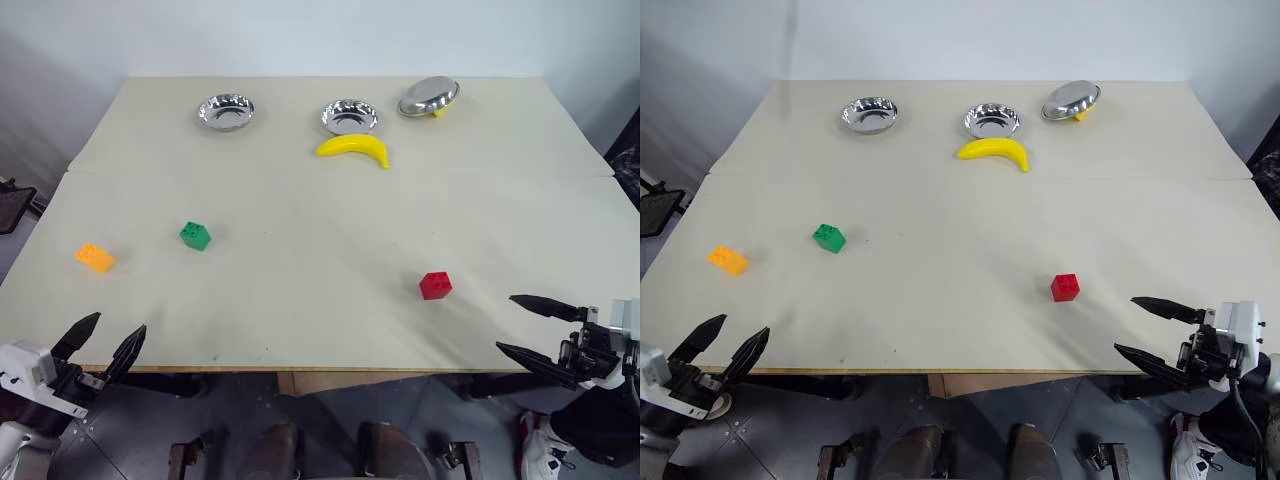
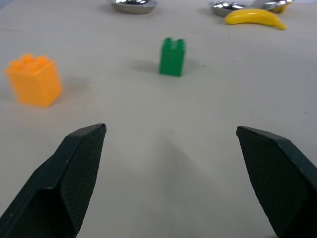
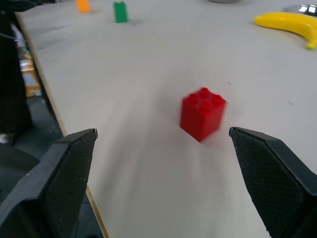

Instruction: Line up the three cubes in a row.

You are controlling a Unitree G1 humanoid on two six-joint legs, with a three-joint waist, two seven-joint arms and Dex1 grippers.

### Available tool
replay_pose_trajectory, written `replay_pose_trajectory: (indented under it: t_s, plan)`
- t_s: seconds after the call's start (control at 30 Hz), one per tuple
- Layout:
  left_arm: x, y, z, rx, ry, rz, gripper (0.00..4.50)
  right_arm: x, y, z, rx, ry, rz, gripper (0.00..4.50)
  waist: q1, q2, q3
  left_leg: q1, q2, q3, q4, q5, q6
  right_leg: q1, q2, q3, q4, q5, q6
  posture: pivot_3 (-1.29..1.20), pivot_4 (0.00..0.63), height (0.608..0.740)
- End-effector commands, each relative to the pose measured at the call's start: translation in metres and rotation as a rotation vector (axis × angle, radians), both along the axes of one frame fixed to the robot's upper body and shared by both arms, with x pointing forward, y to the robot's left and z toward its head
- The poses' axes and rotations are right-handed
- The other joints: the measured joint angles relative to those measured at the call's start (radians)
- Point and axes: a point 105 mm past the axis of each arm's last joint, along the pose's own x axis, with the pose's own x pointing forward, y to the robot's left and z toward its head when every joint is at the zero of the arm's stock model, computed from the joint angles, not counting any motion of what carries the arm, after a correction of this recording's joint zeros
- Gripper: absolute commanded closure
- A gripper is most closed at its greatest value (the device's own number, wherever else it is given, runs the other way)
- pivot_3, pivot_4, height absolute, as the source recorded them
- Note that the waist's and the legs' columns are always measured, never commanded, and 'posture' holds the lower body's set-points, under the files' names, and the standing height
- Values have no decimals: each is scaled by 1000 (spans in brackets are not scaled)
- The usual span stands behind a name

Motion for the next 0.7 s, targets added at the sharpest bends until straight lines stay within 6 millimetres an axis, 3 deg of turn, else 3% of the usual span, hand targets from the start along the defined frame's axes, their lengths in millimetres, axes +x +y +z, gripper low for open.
replay_pose_trajectory:
  t_s: [0.03,0.4,0.53,0.7]
  plan:
    - [23,-16,19,18,-43,-57,0,2,-3,9,-2,-57,-31,20,1,0,0,0,0,0,0,0,0,0,0,0,1,0,0,0,150,740]
    - [138,-46,49,109,100,-61,0,6,19,16,0,-76,9,20,1,0,0,0,-2,-2,2,1,-1,-3,1,-1,12,1,1,0,150,740]
    - [165,-55,55,168,151,-41,0,3,28,18,13,-71,14,20,4,0,0,-2,-2,-2,2,1,-1,-7,2,-1,18,1,2,0,150,740]
    - [177,-58,51,196,235,-15,0,-1,31,15,12,-52,8,20,4,0,0,-2,-3,-1,2,1,-1,-7,2,-1,19,1,2,0,150,740]
